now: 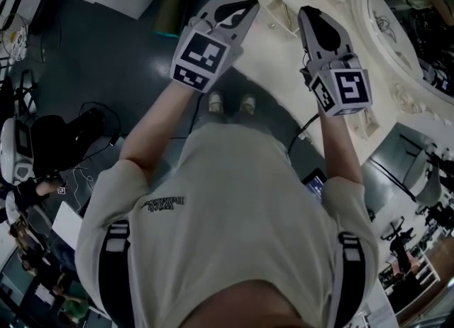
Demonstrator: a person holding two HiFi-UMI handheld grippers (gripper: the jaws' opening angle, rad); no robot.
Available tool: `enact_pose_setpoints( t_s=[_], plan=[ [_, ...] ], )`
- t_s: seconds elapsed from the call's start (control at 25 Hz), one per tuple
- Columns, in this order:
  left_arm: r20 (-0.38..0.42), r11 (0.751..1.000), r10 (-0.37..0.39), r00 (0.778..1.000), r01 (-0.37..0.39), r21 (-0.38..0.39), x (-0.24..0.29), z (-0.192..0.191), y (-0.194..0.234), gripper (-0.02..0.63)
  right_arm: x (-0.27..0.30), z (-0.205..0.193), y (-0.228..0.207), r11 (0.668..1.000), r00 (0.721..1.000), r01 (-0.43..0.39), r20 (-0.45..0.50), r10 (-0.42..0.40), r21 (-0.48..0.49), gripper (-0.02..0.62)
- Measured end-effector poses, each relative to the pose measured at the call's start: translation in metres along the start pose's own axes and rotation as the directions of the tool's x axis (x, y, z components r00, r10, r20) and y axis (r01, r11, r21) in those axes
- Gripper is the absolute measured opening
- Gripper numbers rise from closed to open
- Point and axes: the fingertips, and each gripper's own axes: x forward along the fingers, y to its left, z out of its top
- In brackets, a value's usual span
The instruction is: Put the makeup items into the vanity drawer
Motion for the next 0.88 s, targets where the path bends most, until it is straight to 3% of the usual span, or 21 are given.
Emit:
enact_pose_setpoints(
  t_s=[0.48,0.88],
  plan=[
    [0.109,0.999,-0.004,0.994,-0.001,0.045,-0.075,0.045,-0.033,0.014,-0.055,0.034,0.051,0.994,0.994,-0.055,0.104,0.045,0.098,0.003],
    [0.103,0.999,0.05,0.993,-0.051,0.005,-0.096,0.026,-0.041,0.014,-0.071,0.025,0.082,0.995,0.994,-0.076,0.089,0.07,0.069,0.002]
  ],
)
